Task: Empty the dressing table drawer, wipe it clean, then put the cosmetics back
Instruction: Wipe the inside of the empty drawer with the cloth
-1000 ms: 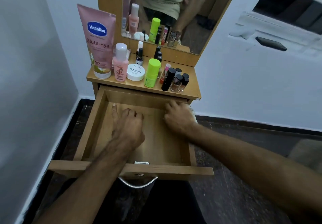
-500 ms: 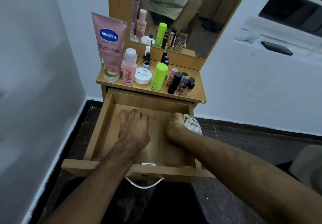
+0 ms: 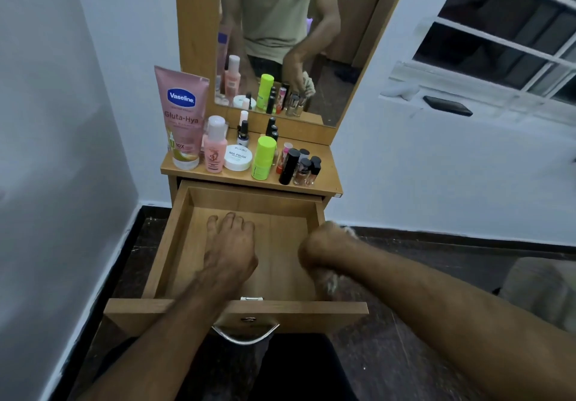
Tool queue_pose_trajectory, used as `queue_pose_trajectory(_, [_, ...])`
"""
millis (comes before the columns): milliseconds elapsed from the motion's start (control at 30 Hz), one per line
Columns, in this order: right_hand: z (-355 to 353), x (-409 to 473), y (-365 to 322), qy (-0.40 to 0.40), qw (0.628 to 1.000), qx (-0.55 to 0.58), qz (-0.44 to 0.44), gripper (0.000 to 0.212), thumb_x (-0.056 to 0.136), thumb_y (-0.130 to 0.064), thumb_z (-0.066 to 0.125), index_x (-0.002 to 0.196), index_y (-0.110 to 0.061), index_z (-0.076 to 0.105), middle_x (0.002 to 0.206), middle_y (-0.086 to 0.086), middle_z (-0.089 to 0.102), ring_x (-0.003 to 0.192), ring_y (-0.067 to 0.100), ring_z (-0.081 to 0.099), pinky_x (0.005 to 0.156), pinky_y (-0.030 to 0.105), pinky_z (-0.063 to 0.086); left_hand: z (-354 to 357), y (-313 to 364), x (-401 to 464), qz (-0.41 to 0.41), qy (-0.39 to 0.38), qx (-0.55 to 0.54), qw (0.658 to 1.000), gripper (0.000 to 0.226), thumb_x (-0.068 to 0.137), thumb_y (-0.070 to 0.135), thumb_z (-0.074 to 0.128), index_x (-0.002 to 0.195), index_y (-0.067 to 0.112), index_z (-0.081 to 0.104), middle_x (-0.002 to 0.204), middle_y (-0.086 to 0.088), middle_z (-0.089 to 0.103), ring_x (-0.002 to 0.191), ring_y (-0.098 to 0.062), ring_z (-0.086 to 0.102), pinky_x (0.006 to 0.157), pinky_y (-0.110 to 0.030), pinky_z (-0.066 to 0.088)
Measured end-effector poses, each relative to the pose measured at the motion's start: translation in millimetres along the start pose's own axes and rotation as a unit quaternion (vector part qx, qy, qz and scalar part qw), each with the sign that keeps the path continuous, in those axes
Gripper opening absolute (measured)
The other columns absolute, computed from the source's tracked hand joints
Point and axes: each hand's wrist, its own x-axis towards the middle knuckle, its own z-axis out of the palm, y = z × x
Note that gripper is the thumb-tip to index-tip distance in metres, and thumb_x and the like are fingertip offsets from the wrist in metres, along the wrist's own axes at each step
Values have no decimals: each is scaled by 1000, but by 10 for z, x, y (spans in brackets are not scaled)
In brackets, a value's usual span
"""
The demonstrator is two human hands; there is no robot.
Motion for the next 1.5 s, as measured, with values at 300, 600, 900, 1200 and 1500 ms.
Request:
queue_pose_trajectory(300, [443,183,451,303,825,443,180,30,93,-31,59,122,-26,65,111,4,57,87,22,57,80,38,53,-120,11,-16,-42,25,-23,999,62,82,35,66,141,23,49,150,-3,46,148,-22,27,122,-54,10])
queue_pose_trajectory(600, [761,222,-148,275,877,360,160,43,102,-26,44,145,-20,45,138,9,51,113,29,59,83,43,53,-135,5,-12,-102,-13,-24,994,69,80,35,66,145,24,46,157,-5,40,153,-25,18,120,-67,4])
queue_pose_trajectory(900, [386,197,106,320,749,571,103,45,88,-18,58,126,-40,64,89,-9,64,78,14,61,69,33,53,-308,-204,27,-156,-6,-57,986,59,83,35,66,138,22,50,158,-11,34,152,-30,16,120,-63,17])
queue_pose_trajectory(1200, [167,712,-459,225,857,450,117,23,100,-24,46,110,-13,64,123,13,61,100,24,57,79,34,50,-545,-961,-23,-249,-36,-146,957,30,105,22,46,122,6,65,123,-15,67,111,-35,64,94,-47,55])
queue_pose_trajectory(1500, [-680,1005,-814,227,865,446,41,51,91,-26,54,139,-7,53,145,17,38,129,33,44,100,39,45,-463,-1340,-85,-213,-40,-386,897,63,88,23,73,146,35,51,135,8,65,122,-11,62,106,-34,48])
